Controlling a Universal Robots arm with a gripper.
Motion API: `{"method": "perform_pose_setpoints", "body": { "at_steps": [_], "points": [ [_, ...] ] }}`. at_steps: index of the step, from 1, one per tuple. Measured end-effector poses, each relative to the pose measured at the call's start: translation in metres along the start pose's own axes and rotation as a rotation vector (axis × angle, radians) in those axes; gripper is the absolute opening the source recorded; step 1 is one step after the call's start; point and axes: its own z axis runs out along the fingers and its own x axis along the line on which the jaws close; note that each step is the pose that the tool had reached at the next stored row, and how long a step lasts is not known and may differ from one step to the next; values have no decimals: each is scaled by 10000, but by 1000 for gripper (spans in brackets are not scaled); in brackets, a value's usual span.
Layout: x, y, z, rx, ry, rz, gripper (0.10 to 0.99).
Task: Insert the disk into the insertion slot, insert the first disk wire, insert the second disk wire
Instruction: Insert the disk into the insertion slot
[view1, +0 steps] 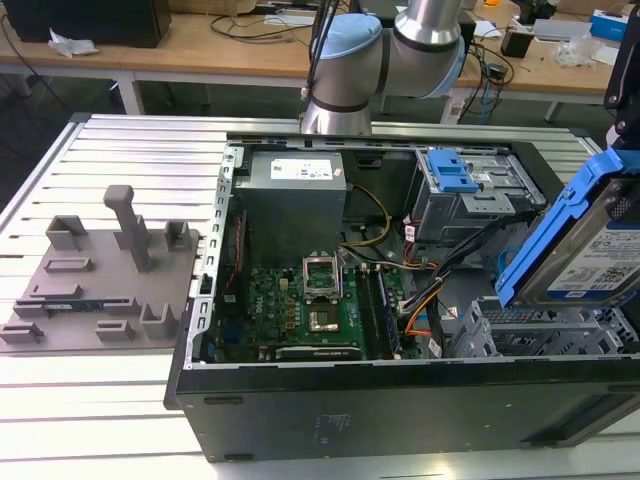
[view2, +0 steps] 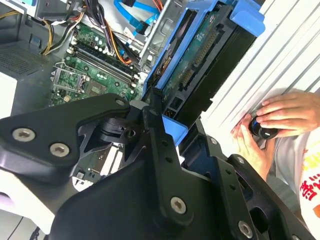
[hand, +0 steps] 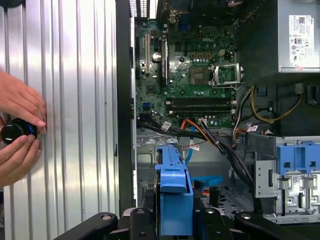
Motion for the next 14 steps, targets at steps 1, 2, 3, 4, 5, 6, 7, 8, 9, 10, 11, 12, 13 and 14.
{"method": "perform_pose_setpoints", "body": {
  "at_steps": [1, 2, 3, 4, 5, 6, 7, 8, 9, 10, 11, 12, 13, 14],
  "points": [
    [-12, 0, 3, 0, 2, 0, 365],
    [-26, 1, 5, 0, 4, 0, 365],
    [-40, 1, 8, 0, 7, -1, 365],
    [-50, 1, 10, 0, 8, -1, 365],
    [-64, 1, 12, 0, 12, -2, 365],
    [-77, 0, 14, 0, 15, -3, 365],
    [-101, 0, 18, 0, 20, -5, 365],
    [-118, -1, 22, 0, 21, -9, 365],
    [-130, -3, 24, 0, 24, -12, 365],
    [-141, -7, 26, 0, 25, -19, 365],
    [-151, -12, 29, -1, 28, -24, 365],
    [-161, -19, 33, 0, 28, -28, 365],
    [-166, -25, 35, 0, 29, -30, 365],
    [-170, -30, 38, -1, 30, -32, 365]
  ]
}}
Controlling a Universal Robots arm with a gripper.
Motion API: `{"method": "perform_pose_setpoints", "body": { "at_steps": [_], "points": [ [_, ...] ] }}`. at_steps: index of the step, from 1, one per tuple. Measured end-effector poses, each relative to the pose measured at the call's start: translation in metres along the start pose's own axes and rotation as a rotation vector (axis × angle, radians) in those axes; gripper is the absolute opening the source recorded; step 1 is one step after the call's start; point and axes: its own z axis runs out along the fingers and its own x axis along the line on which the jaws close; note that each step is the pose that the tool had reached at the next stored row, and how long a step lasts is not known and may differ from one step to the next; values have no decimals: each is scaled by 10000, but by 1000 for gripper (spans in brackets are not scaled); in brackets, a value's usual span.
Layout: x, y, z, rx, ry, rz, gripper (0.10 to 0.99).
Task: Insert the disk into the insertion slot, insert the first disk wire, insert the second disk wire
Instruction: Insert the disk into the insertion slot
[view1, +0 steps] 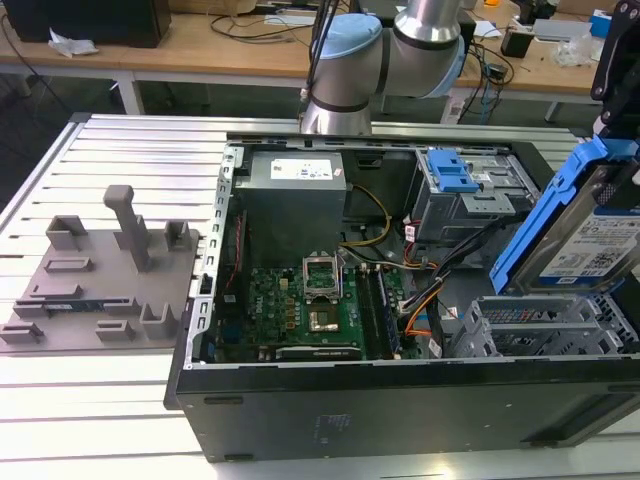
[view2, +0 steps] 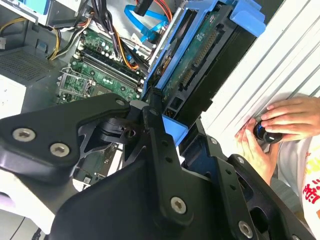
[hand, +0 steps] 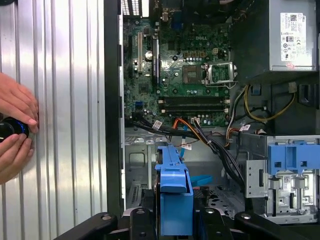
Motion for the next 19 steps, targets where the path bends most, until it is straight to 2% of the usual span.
{"method": "perform_pose_setpoints", "body": {
  "at_steps": [19],
  "points": [
    [12, -6, 72, -3, 7, -54, 365]
  ]
}}
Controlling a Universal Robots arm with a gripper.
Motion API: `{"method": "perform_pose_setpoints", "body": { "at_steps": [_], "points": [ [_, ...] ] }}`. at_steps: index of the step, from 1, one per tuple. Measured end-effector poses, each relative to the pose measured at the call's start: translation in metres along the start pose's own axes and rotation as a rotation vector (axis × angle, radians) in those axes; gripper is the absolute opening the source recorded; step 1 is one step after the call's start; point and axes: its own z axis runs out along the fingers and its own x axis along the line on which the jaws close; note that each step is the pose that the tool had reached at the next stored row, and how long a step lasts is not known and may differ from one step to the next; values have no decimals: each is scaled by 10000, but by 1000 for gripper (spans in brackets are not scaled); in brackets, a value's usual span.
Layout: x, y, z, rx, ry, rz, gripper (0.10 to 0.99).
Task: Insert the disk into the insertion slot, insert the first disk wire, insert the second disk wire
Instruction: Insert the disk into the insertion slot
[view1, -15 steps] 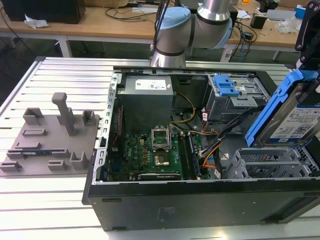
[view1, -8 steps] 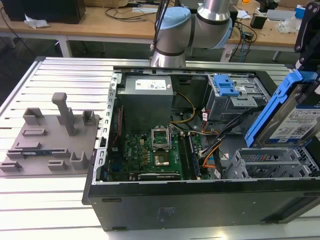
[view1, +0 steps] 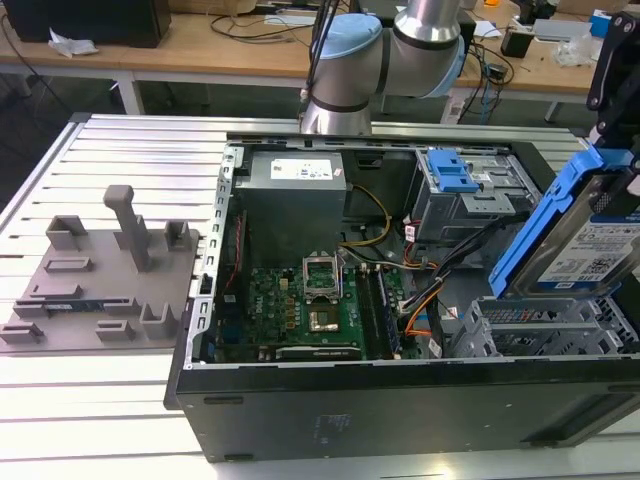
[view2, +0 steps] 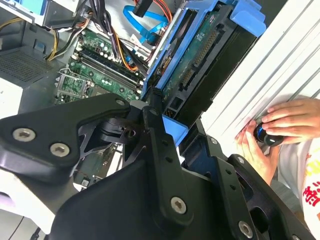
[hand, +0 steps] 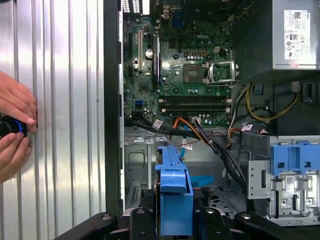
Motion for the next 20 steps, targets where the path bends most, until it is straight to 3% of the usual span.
{"method": "perform_pose_setpoints", "body": {
  "at_steps": [20],
  "points": [
    [24, -4, 153, -2, -2, -34, 365]
  ]
}}
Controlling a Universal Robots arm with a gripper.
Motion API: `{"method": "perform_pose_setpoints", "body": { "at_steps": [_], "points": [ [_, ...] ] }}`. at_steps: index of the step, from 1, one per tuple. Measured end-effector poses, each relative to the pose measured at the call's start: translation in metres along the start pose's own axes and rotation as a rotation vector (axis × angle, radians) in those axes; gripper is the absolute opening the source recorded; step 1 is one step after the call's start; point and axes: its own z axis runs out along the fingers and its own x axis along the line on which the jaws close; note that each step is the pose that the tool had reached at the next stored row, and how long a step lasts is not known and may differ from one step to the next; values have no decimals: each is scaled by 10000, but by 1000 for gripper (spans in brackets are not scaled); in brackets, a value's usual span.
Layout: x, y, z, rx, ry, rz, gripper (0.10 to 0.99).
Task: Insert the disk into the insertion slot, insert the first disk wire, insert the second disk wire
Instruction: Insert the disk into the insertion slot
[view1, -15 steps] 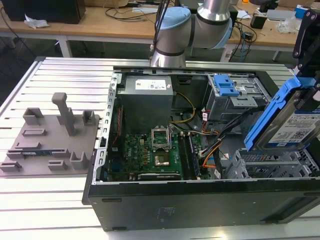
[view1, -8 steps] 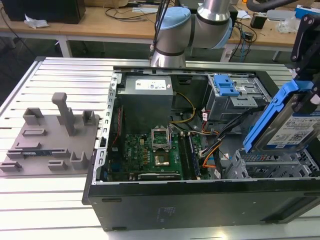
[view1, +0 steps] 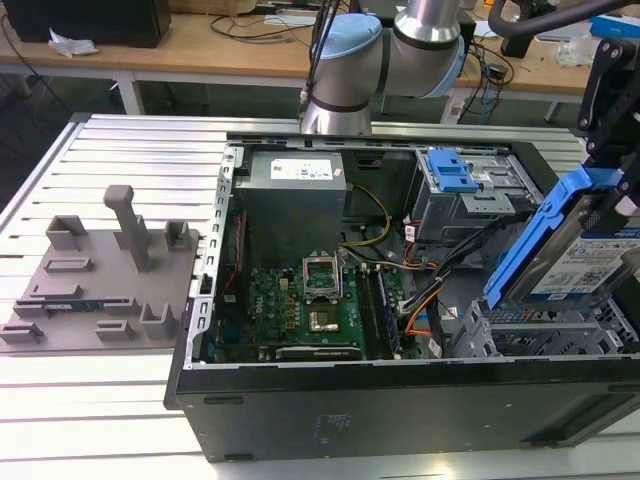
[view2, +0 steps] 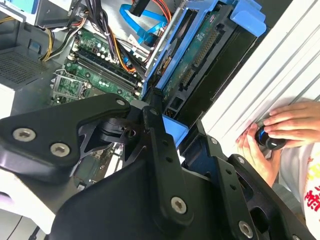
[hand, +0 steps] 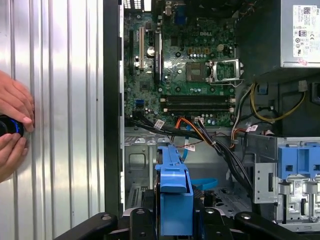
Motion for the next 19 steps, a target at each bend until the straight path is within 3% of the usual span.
{"method": "perform_pose_setpoints", "body": {
  "at_steps": [19],
  "points": [
    [14, -7, 176, -3, 0, 0, 365]
  ]
}}
